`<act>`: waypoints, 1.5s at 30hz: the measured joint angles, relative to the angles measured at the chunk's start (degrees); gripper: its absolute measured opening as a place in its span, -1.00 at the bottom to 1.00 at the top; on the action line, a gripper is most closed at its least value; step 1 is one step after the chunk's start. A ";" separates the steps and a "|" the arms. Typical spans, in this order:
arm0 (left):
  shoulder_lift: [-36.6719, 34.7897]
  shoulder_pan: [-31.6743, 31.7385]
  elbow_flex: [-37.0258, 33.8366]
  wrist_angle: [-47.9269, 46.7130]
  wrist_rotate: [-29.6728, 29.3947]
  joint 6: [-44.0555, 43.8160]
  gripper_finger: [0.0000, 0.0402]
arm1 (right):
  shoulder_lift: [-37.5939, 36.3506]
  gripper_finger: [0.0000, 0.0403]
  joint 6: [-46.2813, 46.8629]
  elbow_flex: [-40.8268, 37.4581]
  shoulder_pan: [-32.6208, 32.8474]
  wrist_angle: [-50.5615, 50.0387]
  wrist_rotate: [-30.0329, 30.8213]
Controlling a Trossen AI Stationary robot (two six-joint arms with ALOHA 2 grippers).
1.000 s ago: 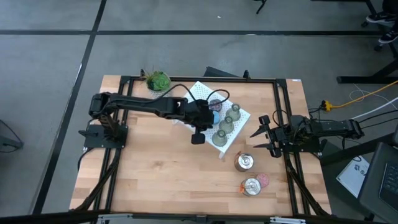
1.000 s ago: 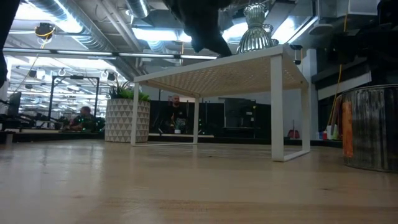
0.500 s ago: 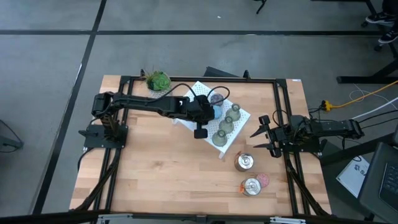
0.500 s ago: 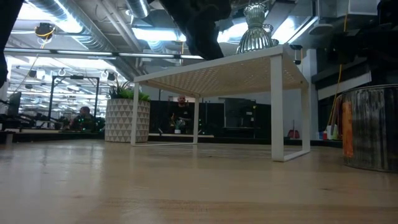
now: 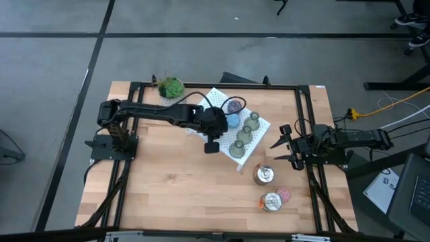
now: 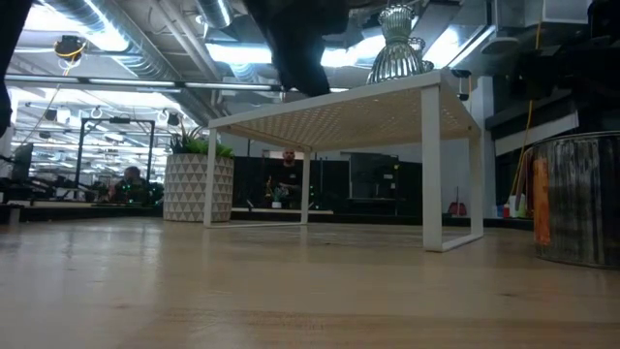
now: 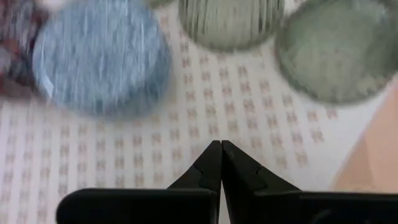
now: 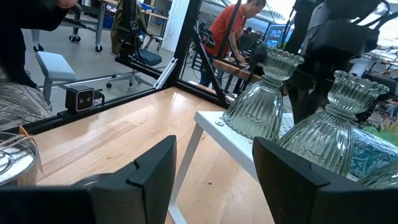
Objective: Pick & Place candle stick holders
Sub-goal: Move the top silver scented candle to the middle left of the table
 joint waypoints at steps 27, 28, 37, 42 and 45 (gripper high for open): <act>-9.10 -18.62 0.00 -8.44 -15.46 -16.02 -0.99 | 0.00 0.07 0.00 0.00 0.01 0.00 -0.02; -9.02 -19.39 0.00 -8.47 -16.28 -16.51 -0.99 | 0.00 0.07 0.00 0.00 0.01 0.00 -0.01; -8.83 -25.14 0.00 -4.16 -21.18 -18.35 -0.99 | 0.00 0.07 0.00 0.00 -0.01 0.00 -0.01; -8.13 -27.27 0.00 -0.57 -20.98 -16.34 -0.98 | 0.00 0.07 0.00 0.00 0.01 4.27 0.00; -7.77 -28.64 -0.09 -1.03 -20.88 -16.34 -0.98 | 0.00 0.07 7.85 0.00 0.24 9.73 -1.42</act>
